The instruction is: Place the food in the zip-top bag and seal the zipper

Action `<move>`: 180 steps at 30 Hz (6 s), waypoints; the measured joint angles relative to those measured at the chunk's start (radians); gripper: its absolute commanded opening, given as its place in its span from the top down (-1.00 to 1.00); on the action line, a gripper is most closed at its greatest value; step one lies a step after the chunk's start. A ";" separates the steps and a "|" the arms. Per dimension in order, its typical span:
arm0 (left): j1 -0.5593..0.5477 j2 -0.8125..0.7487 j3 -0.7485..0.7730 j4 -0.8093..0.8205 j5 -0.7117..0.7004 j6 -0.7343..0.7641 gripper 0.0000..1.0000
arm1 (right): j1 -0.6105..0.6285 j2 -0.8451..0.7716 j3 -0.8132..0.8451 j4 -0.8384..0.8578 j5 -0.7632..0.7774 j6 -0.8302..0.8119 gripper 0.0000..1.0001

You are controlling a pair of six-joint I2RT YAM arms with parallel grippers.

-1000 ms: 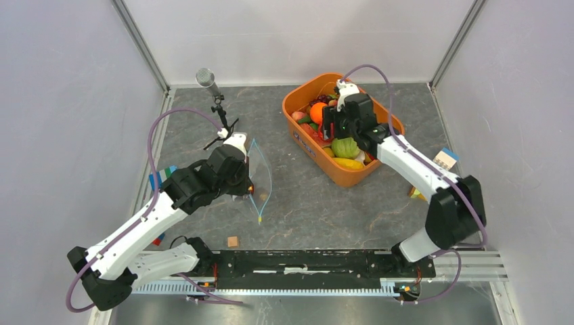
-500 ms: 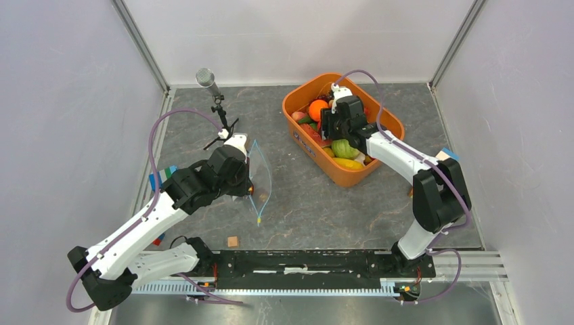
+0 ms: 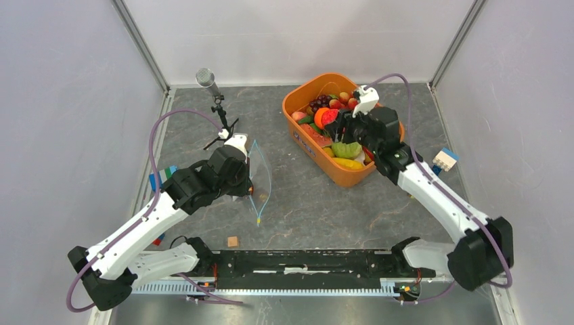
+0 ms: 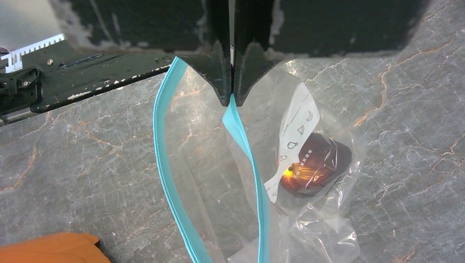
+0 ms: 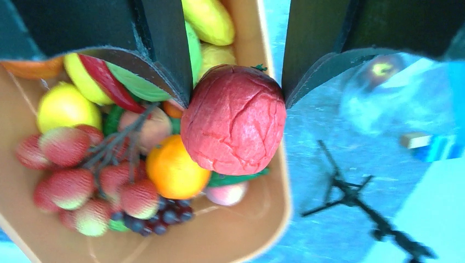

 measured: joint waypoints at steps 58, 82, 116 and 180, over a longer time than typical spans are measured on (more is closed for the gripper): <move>0.000 -0.017 0.045 0.063 0.178 -0.002 0.96 | 0.592 0.116 -0.016 0.116 0.081 0.035 -0.66; 0.000 -0.052 0.060 0.019 0.043 -0.027 0.95 | 0.484 -0.126 -0.021 0.064 0.384 -0.068 -0.96; 0.000 -0.039 -0.012 0.084 0.100 -0.034 0.95 | 0.066 0.593 0.344 0.023 0.445 0.284 -0.23; 0.000 -0.065 -0.100 0.158 0.156 -0.090 0.96 | 0.018 -0.168 -0.179 0.215 -0.105 0.111 0.18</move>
